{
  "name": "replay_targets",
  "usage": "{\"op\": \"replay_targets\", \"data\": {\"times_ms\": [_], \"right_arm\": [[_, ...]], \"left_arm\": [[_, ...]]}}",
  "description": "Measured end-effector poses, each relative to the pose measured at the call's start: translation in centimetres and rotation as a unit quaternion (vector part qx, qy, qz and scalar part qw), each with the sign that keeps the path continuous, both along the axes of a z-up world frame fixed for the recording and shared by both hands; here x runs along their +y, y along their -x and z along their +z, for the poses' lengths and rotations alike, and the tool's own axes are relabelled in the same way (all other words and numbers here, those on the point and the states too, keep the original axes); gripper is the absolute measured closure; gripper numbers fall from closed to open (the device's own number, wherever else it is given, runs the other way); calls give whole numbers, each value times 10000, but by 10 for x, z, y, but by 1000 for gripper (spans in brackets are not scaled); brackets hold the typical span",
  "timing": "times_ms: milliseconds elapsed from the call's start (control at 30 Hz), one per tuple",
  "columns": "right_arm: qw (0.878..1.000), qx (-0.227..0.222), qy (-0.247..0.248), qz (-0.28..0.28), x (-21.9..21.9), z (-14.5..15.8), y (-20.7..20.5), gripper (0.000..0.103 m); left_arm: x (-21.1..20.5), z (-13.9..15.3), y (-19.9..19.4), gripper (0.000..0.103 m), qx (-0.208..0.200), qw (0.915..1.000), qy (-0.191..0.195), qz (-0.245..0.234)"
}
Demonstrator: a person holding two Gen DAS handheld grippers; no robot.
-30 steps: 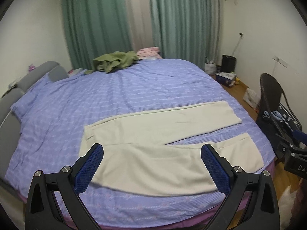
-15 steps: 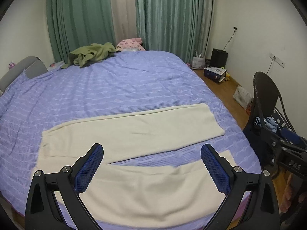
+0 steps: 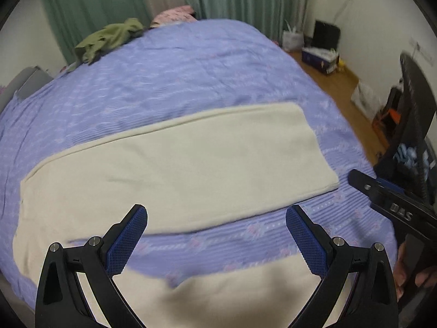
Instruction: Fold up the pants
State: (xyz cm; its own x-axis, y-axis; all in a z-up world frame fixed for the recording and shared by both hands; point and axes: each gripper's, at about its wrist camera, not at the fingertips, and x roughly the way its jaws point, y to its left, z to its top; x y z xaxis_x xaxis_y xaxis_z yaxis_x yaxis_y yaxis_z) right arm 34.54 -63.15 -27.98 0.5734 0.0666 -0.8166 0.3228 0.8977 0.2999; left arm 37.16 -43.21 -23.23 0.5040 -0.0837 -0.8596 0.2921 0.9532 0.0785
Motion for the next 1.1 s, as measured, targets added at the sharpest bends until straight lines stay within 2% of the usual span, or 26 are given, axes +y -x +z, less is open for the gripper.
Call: {"op": "replay_targets", "data": {"times_ms": [100,200,400,500,567,600,700,833,900,1000,1033,1100], "right_arm": [[9993,288,-187,-120,-22,-37,-19,36],[9973,509,-471,-243,-36,-69,-26,41],[9929,787,-854,-264,-47,-109,-42,49],[9932,787,-824,-253,-44,-113,-45,49],[9924,846,-823,-346,-45,-116,-47,55],[9926,848,-799,-348,-44,-115,-48,66],[9945,827,-601,-211,-39,-105,-50,78],[9981,532,45,-318,-33,-74,-43,85],[9977,527,245,-362,-32,-68,-44,85],[9943,890,483,-328,-27,-79,-51,83],[9922,1120,453,-318,-25,-86,-52,77],[9907,1156,526,-493,-24,-80,-40,68]], "left_arm": [[-25,-28,-22,0,211,9997,-135,-55],[-42,-44,-35,0,374,9992,-135,-58],[-58,-68,-51,0,581,9981,-193,-61],[-59,-74,-55,0,633,9977,-230,3],[-57,-76,-56,0,680,9974,-214,44],[-56,-76,-56,0,690,9974,-200,51],[-56,-74,-54,0,686,9975,-151,42],[-57,-66,-50,0,562,9983,-122,-84],[-58,-63,-50,0,502,9985,-151,-159],[-53,-61,-49,0,517,9983,-213,-173],[-49,-58,-48,0,520,9984,-190,-151],[-39,-51,-44,0,515,9986,-113,-89]]}}
